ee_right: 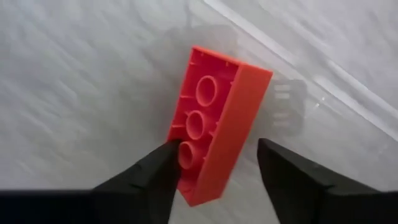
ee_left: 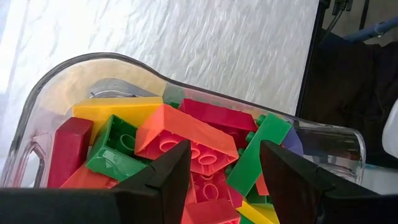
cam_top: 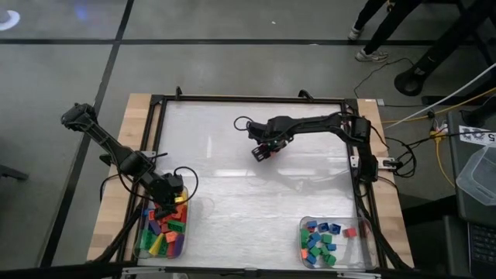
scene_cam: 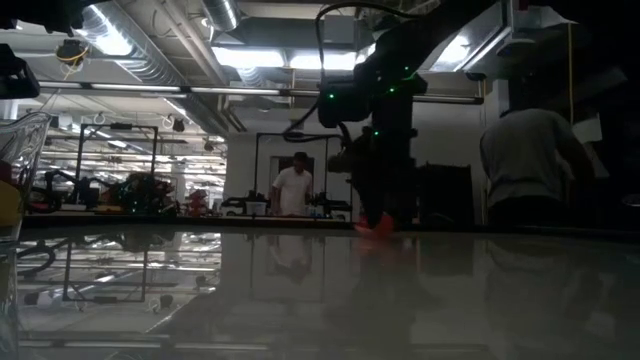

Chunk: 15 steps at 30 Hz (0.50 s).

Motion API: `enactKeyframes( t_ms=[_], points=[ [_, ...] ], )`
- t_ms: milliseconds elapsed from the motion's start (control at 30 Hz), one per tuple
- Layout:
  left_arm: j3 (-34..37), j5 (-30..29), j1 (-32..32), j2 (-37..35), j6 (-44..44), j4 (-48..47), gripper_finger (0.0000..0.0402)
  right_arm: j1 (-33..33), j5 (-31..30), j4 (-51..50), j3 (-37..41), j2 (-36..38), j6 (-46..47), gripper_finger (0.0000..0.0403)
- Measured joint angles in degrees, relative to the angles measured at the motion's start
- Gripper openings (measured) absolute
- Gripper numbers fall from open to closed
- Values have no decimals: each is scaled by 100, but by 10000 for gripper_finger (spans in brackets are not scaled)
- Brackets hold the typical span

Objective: Sort blocks by size
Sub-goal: Put the large orange game piece into the left transparent bin

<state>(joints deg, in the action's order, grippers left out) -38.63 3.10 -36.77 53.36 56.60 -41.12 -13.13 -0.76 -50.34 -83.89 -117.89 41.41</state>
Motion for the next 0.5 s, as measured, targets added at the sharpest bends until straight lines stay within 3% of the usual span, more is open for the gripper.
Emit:
enactKeyframes(
  t_ms=[267,500],
  points=[
    [0,-20,0,0,0,2,180,9,272,703,42,-16,-250,91],
    [0,-205,0,-1,-301,18,180,279,1257,2246,69,-67,-260,88]
  ],
)
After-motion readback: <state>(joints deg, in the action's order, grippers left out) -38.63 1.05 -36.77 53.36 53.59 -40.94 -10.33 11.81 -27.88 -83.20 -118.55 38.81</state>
